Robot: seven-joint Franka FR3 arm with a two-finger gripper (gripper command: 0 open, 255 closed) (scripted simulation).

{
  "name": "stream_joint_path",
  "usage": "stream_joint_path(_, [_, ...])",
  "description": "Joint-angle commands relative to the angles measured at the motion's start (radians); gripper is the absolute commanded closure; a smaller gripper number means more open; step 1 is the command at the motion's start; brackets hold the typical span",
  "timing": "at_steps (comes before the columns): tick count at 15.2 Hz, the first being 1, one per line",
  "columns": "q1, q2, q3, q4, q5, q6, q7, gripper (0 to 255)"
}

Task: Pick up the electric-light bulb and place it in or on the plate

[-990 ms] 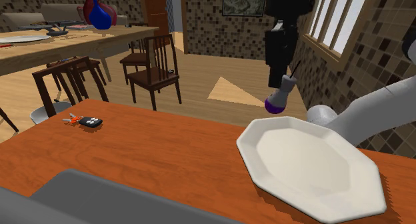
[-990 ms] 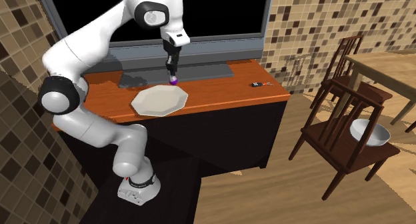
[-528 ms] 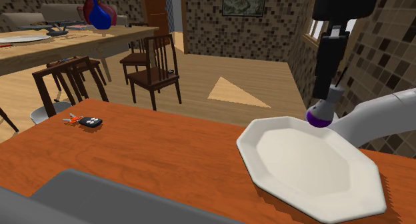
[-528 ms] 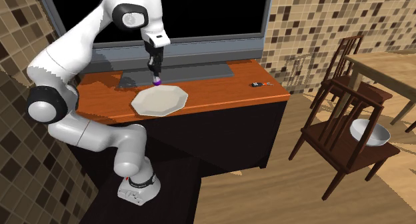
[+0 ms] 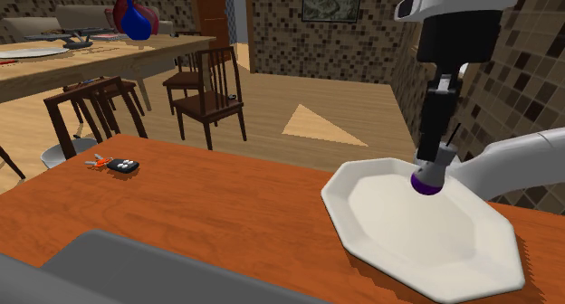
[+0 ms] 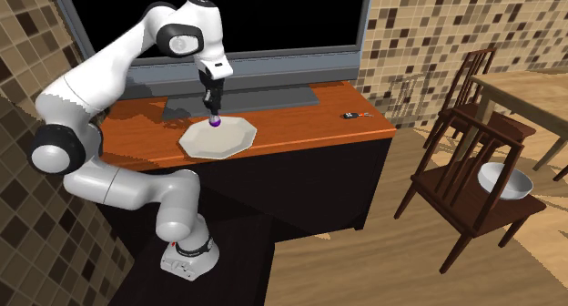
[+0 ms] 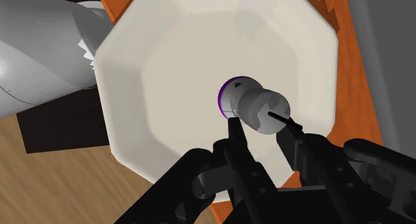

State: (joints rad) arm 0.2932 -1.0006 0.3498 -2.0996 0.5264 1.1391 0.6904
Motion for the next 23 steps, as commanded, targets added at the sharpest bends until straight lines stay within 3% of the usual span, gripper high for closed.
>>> stream_joint_path(1, [0.003, -0.021, 0.005, -0.038, 0.004, 0.017, -0.007, 255])
stream_joint_path(6, [0.011, -0.069, 0.020, -0.134, 0.017, 0.063, -0.026, 255])
stream_joint_path(14, [0.010, -0.069, 0.020, -0.134, 0.017, 0.063, -0.026, 255])
stream_joint_path(15, [0.010, -0.069, 0.020, -0.134, 0.017, 0.063, -0.026, 0])
stream_joint_path(20, [0.010, -0.069, 0.020, -0.134, 0.017, 0.063, -0.026, 0])
stream_joint_path(23, [0.000, -0.001, -0.013, -0.006, -0.012, -0.001, -0.013, 0])
